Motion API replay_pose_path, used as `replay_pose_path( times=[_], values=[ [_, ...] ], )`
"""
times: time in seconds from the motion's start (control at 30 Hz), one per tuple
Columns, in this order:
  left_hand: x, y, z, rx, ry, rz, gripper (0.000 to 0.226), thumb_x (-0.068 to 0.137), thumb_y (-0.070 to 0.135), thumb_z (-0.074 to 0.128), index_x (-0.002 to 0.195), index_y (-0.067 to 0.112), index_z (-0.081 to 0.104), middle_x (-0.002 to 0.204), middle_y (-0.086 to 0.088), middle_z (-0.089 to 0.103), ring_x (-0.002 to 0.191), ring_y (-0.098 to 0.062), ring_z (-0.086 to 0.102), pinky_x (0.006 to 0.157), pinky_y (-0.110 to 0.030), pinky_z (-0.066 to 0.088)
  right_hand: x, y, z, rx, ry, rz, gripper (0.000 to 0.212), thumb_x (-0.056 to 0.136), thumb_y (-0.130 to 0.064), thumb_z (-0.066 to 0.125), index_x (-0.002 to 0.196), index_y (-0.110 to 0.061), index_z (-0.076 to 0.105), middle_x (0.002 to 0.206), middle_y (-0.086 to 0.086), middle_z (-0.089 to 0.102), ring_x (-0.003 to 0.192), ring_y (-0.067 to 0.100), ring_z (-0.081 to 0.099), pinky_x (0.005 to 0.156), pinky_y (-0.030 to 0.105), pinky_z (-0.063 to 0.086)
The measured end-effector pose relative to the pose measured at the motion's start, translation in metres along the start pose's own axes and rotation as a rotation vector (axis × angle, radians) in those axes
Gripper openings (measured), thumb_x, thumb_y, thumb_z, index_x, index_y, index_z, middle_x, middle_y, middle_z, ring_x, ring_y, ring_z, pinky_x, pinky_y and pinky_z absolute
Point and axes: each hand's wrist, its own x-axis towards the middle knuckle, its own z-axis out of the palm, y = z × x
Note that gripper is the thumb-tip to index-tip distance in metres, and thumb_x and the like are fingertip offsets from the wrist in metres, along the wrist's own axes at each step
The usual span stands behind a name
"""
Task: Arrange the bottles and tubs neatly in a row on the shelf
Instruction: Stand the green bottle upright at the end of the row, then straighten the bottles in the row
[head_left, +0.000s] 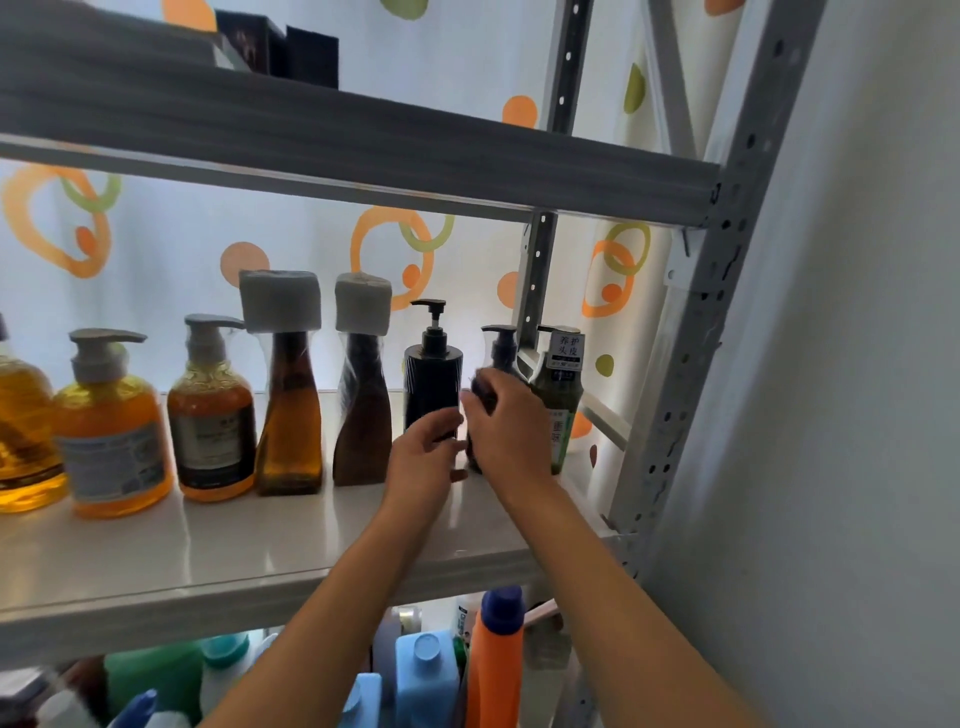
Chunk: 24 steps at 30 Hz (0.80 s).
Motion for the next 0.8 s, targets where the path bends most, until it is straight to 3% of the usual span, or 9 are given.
replay_pose_path(
  times=[0.1, 0.17, 0.27, 0.37, 0.5, 0.63, 0.73, 0.8],
  values=[
    [-0.003, 0.005, -0.012, 0.091, 0.022, 0.143, 0.042, 0.096, -0.001, 0.044, 0.126, 0.023, 0.06, 0.114, 0.01, 0.066, 0.094, 0.004, 0.063, 0.063, -0.007, 0.049, 0.019, -0.023, 0.009, 0.024, -0.089, -0.038, 0.041, 0.094, -0.031, 0.058, 0.132, -0.015, 0.056, 0.132, 0.001, 0.062, 0.122, 0.016, 0.055, 0.103, 0.031, 0.042],
    [-0.002, 0.003, -0.019, 0.114, 0.036, 0.164, 0.042, 0.097, 0.002, 0.044, 0.127, 0.027, 0.06, 0.118, 0.013, 0.064, 0.102, 0.001, 0.061, 0.069, -0.012, 0.052, 0.032, -0.036, 0.013, 0.001, -0.111, -0.044, 0.044, 0.094, -0.033, 0.058, 0.134, -0.014, 0.053, 0.134, 0.002, 0.059, 0.125, 0.019, 0.053, 0.103, 0.031, 0.04],
    [-0.002, 0.006, -0.03, 0.139, 0.063, 0.143, 0.04, 0.098, 0.007, 0.045, 0.131, 0.027, 0.057, 0.128, 0.01, 0.06, 0.114, -0.011, 0.058, 0.085, -0.034, 0.057, 0.048, -0.046, 0.022, -0.104, -0.146, 0.011, 0.043, 0.091, -0.034, 0.06, 0.125, -0.008, 0.055, 0.122, 0.008, 0.063, 0.114, 0.024, 0.058, 0.085, 0.03, 0.043],
    [-0.004, 0.013, -0.035, 0.127, 0.079, 0.13, 0.04, 0.098, 0.003, 0.044, 0.131, 0.022, 0.057, 0.124, 0.009, 0.062, 0.109, -0.01, 0.06, 0.084, -0.032, 0.058, 0.053, -0.046, 0.034, -0.173, -0.178, 0.067, 0.032, 0.09, -0.031, 0.058, 0.108, -0.005, 0.061, 0.104, 0.01, 0.068, 0.099, 0.027, 0.065, 0.07, 0.026, 0.039],
    [-0.006, 0.02, -0.044, 0.121, 0.09, 0.131, 0.038, 0.097, 0.0, 0.045, 0.126, 0.02, 0.06, 0.11, 0.017, 0.063, 0.106, -0.01, 0.062, 0.073, -0.024, 0.057, 0.053, -0.043, 0.045, -0.19, -0.172, 0.109, 0.038, 0.087, -0.034, 0.065, 0.111, -0.006, 0.058, 0.107, 0.009, 0.068, 0.102, 0.026, 0.065, 0.073, 0.029, 0.044],
    [-0.009, 0.018, -0.056, 0.179, 0.087, 0.147, 0.037, 0.098, 0.003, 0.045, 0.125, 0.023, 0.059, 0.116, 0.011, 0.063, 0.106, -0.011, 0.062, 0.067, -0.012, 0.053, 0.049, -0.042, 0.05, -0.148, -0.152, 0.167, 0.051, 0.085, -0.039, 0.068, 0.12, -0.005, 0.053, 0.116, 0.01, 0.064, 0.108, 0.028, 0.062, 0.079, 0.031, 0.048],
    [-0.009, 0.016, -0.064, 0.192, 0.098, 0.122, 0.035, 0.099, 0.006, 0.045, 0.126, 0.023, 0.059, 0.118, 0.007, 0.065, 0.106, -0.013, 0.063, 0.078, -0.024, 0.058, 0.048, -0.045, 0.046, -0.175, -0.167, 0.145, 0.045, 0.087, -0.037, 0.067, 0.117, -0.005, 0.056, 0.115, 0.011, 0.065, 0.107, 0.028, 0.063, 0.077, 0.028, 0.044],
    [-0.01, 0.018, -0.067, 0.181, 0.114, 0.101, 0.035, 0.099, 0.005, 0.046, 0.127, 0.022, 0.058, 0.116, 0.008, 0.065, 0.104, -0.011, 0.063, 0.079, -0.025, 0.057, 0.048, -0.049, 0.042, -0.173, -0.183, 0.137, 0.04, 0.088, -0.035, 0.067, 0.113, -0.005, 0.059, 0.113, 0.011, 0.067, 0.106, 0.028, 0.064, 0.073, 0.026, 0.04]
  ],
)
